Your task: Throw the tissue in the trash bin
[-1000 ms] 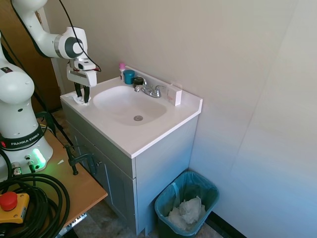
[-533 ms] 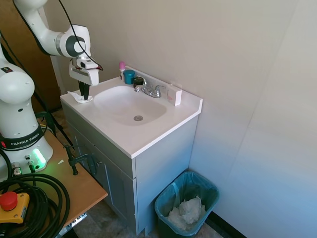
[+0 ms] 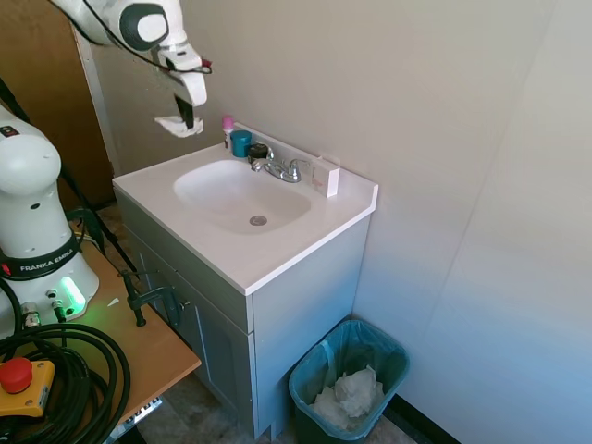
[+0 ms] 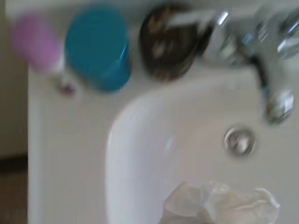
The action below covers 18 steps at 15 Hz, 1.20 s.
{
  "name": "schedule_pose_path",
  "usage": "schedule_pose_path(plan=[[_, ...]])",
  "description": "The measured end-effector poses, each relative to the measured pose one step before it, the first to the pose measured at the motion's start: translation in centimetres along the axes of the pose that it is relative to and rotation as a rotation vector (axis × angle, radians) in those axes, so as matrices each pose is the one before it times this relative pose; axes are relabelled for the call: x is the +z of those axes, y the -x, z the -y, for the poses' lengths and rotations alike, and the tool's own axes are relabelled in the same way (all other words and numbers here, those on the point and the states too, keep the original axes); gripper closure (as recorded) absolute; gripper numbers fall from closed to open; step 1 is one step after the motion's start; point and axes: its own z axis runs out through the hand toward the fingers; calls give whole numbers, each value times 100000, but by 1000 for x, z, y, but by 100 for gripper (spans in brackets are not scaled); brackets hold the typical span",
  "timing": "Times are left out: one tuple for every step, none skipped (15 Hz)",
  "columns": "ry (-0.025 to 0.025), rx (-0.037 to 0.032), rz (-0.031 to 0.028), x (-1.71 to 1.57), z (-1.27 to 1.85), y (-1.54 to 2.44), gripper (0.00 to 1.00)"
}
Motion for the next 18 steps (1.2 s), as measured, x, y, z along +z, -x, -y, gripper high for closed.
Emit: schedule_pose_path(plan=[[-4685, 5890, -3353, -2289, -808, -4017, 100], [-3745, 6117, -3371, -1859, -979, -4247, 100], [-3429, 6947, -4019, -1632, -1416, -4906, 100], [-2612, 6881, -4092, -1149, -1484, -4586, 100], [-1729, 7107, -4039, -775, -1677, -4803, 100], [-894, 7600, -4190, -294, -1801, -5008, 100], [-195, 7250, -4245, 472, -1483, -4444, 100], [871, 6672, -4043, 1320, -1245, -3832, 100], [2535, 6379, -2907, 2136, -1058, -2931, 100], [4376, 5579, -717, 2607, -1116, -2030, 100], [4478, 4426, 932, 2906, -1091, -1312, 100], [3902, 2195, 1585, 3023, -796, -800, 100], [3938, 1055, 1695, 3061, -528, -641, 100], [3619, 74, 1343, 2841, -172, -382, 100], [2826, -21, 1071, 2643, 316, -376, 100], [2496, 130, 1201, 2655, 521, -624, 100], [1723, -198, 630, 2409, 659, -540, 0], [1527, -761, 877, 2006, 993, -322, 0]])
